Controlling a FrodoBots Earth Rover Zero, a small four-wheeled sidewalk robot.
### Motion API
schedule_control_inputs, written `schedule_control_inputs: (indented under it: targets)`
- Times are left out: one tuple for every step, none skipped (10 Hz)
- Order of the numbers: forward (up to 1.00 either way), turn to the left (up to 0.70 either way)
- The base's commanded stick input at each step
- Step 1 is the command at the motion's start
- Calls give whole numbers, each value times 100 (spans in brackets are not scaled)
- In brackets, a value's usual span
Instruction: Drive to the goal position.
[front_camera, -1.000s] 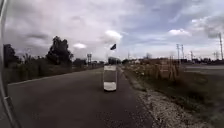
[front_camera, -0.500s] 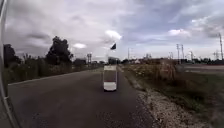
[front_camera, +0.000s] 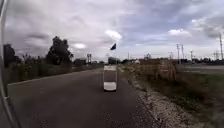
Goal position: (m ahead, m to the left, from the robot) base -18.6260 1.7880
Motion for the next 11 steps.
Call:
schedule_control_inputs:
  targets:
    - [70,35]
    - [70,35]
    - [70,35]
    - [70,35]
    - [70,35]
    - [70,35]
    - [70,35]
    - [70,35]
    - [70,35]
    - [70,35]
    - [70,35]
